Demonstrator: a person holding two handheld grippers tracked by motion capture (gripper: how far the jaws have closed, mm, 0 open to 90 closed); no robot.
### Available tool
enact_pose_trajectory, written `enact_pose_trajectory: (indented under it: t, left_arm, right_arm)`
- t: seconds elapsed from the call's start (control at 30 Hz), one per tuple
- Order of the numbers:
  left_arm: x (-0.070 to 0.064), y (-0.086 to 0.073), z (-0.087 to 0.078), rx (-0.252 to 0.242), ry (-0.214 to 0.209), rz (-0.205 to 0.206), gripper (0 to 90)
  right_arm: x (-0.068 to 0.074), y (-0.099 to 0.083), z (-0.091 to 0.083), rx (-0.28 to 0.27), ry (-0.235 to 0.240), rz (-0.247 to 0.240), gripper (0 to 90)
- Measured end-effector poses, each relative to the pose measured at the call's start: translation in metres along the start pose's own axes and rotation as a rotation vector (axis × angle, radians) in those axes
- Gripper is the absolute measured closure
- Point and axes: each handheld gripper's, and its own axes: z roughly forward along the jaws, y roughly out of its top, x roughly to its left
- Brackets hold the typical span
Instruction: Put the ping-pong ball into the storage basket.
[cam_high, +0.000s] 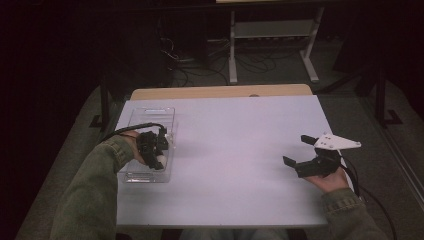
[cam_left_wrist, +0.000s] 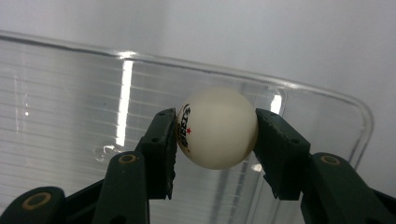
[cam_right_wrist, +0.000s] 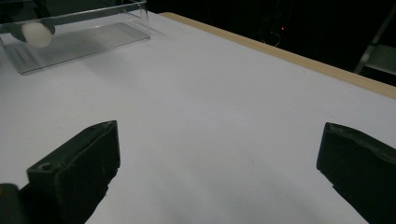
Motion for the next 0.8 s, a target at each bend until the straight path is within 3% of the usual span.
enact_pose_trajectory:
  t: [0.4, 0.6, 0.8]
  left_arm:
    - [0.0021, -0.0018, 0.0071, 0.012, -0.016, -0.011, 50.2]
    - [0.0016, -0.0025, 0.0067, 0.034, 0.055, -0.027, 43.2]
    - [0.0022, -0.0029, 0.0027, 0.021, 0.096, -0.076, 24.8]
  right_arm:
    - [0.0006, 0.0003, -0.0005, -0.003, 0.001, 0.001, 0.0]
    - [0.0005, 0.0002, -0.0009, -0.006, -0.002, 0.0, 0.0]
    - [0.0007, 0.0003, -0.0014, -0.007, -0.003, 0.003, 0.0]
